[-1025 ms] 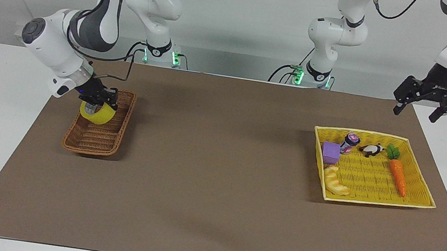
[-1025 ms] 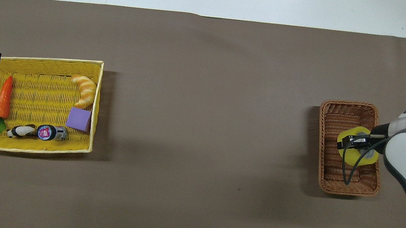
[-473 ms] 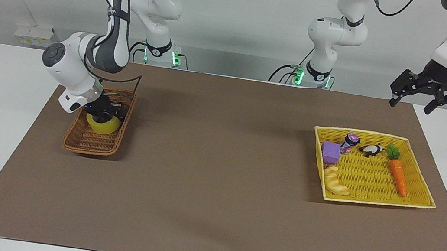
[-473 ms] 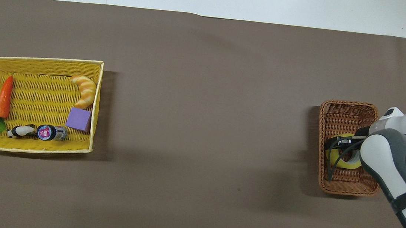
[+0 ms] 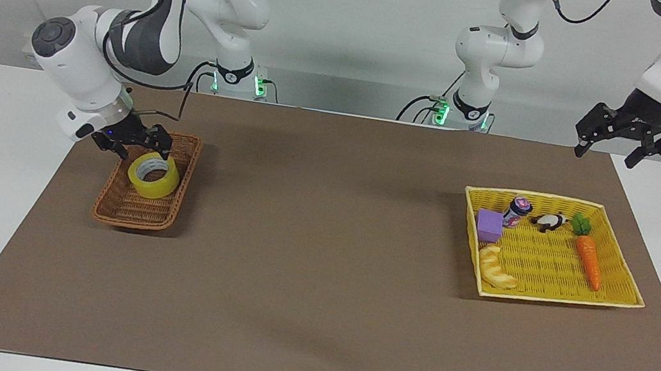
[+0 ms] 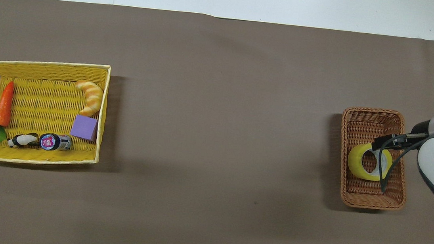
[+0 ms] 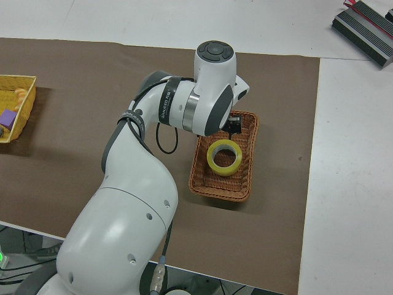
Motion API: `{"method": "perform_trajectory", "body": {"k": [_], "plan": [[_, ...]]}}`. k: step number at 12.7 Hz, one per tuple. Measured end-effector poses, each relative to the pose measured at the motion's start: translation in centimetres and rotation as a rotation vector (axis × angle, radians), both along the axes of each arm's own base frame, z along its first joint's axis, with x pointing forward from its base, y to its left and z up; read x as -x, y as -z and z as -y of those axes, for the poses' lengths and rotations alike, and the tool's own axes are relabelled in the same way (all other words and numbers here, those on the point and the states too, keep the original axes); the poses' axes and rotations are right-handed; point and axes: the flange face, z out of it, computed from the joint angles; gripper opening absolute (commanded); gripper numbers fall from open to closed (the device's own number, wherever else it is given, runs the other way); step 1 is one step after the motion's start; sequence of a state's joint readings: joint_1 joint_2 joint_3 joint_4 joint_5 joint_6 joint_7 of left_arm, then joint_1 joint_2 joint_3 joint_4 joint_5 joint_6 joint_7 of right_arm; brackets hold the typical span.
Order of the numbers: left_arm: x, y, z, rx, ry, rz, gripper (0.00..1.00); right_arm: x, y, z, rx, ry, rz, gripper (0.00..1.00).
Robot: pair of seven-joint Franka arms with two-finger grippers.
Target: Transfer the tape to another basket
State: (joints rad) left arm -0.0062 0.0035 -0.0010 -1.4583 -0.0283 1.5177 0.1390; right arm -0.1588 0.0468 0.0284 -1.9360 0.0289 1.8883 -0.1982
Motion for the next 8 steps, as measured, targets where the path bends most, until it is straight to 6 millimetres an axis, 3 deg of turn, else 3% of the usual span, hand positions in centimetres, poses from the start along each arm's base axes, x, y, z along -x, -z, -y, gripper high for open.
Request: {"method": "perform_trajectory", "body": {"k": [4, 8], "plan": [[0.2, 0.0, -0.1, -0.002, -0.002, -0.012, 1.00, 0.1, -4.8, -5.5, 0.050, 0.078, 0.018, 1.00], [0.3, 0.1, -0.2, -0.002, -0.003, -0.018, 1.00, 0.3, -10.7, -5.7, 0.052, 0.088, 0.034, 1.00]]}}
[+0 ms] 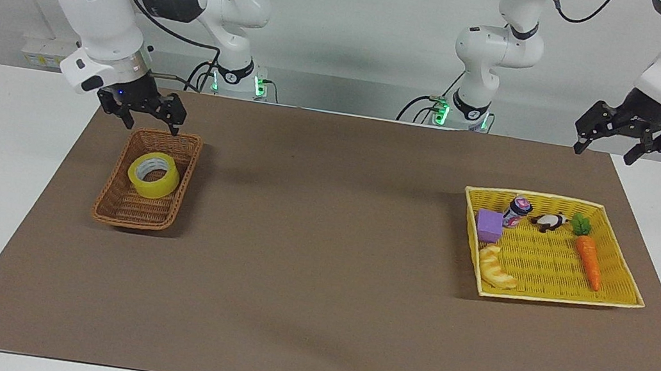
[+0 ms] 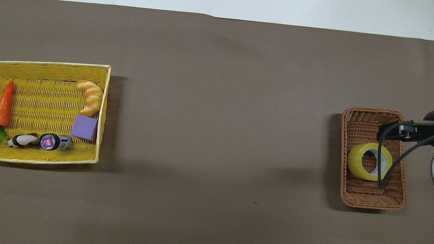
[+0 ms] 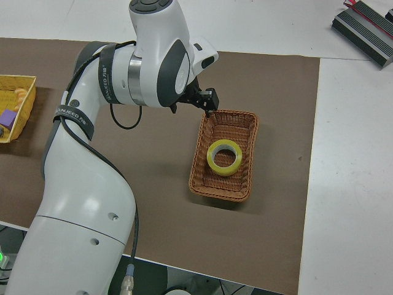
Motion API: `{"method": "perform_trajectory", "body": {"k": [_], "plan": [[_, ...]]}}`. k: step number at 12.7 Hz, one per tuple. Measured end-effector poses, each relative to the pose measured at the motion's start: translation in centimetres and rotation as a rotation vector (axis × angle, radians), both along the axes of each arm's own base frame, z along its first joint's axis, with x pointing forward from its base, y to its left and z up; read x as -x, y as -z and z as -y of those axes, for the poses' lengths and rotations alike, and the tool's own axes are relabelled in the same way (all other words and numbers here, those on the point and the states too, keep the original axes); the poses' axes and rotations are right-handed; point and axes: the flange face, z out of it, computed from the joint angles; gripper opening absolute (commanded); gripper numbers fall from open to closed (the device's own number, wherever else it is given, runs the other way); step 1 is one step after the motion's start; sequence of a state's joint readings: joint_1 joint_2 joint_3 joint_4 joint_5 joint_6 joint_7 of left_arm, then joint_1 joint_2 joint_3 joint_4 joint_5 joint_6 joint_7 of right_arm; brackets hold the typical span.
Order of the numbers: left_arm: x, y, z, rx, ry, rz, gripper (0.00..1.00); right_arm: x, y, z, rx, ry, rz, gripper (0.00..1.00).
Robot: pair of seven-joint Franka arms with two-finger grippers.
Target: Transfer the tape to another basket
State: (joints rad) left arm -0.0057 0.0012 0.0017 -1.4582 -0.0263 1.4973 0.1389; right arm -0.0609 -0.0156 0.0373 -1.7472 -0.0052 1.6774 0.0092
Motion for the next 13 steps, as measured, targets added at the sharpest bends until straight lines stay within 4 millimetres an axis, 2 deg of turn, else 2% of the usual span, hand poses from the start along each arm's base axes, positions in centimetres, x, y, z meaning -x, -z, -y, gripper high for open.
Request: {"method": "perform_trajectory", "body": {"k": [6, 9, 13], "plan": [[0.6, -0.5, -0.7, 0.000, -0.013, -0.014, 1.00, 1.1, -6.5, 0.0, -0.001, 0.001, -0.021, 1.00], [1.7, -1.2, -0.7, -0.001, -0.012, -0.042, 1.00, 1.2, -7.2, 0.0, -0.001, 0.001, -0.018, 1.00], [3.1, -3.2, -0.6, 0.000, -0.012, -0.006, 1.00, 1.0, -7.2, 0.4, -0.001, 0.008, -0.015, 1.00]]}}
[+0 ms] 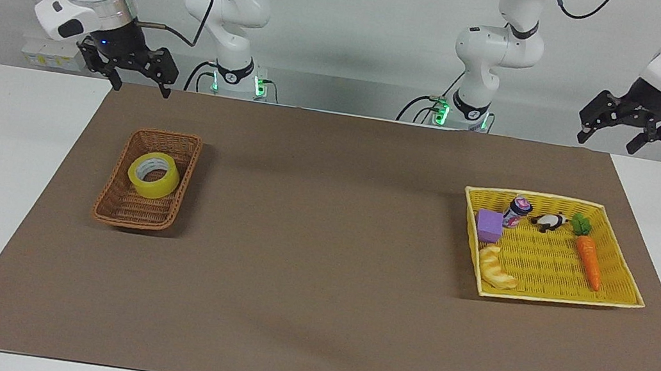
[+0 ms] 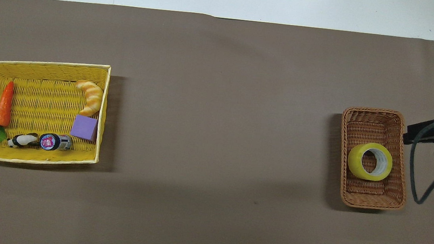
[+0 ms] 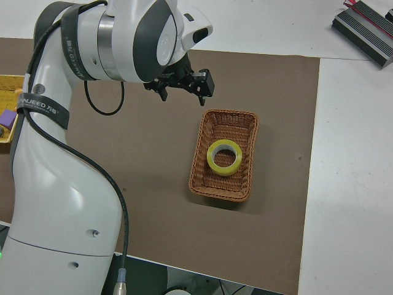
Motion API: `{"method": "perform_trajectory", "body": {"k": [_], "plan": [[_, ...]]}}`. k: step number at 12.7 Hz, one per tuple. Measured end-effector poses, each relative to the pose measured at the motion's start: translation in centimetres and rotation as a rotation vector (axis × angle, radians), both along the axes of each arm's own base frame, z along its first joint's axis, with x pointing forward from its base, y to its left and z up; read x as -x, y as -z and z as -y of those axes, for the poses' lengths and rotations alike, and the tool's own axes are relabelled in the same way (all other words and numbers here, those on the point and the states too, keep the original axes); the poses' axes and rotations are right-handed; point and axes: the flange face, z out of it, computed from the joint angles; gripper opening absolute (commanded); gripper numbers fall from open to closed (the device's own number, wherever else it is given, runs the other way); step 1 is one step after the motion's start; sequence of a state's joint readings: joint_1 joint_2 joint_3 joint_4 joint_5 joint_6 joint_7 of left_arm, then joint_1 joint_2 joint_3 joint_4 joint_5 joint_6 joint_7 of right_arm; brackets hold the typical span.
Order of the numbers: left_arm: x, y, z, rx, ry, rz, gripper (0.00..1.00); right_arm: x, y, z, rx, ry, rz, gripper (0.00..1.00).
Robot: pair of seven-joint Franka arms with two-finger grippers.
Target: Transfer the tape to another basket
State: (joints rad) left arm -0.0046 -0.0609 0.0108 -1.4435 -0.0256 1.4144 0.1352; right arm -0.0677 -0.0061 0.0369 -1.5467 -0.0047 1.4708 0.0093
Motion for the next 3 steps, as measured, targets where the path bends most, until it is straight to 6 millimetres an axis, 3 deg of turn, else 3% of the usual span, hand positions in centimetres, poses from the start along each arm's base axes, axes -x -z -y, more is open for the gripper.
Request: {"method": "perform_trajectory", "body": {"k": [3], "plan": [[0.06, -0.01, 0.00, 0.000, -0.002, 0.000, 1.00, -0.07, 0.00, 0.45, 0.000, 0.008, 0.004, 1.00]]}}
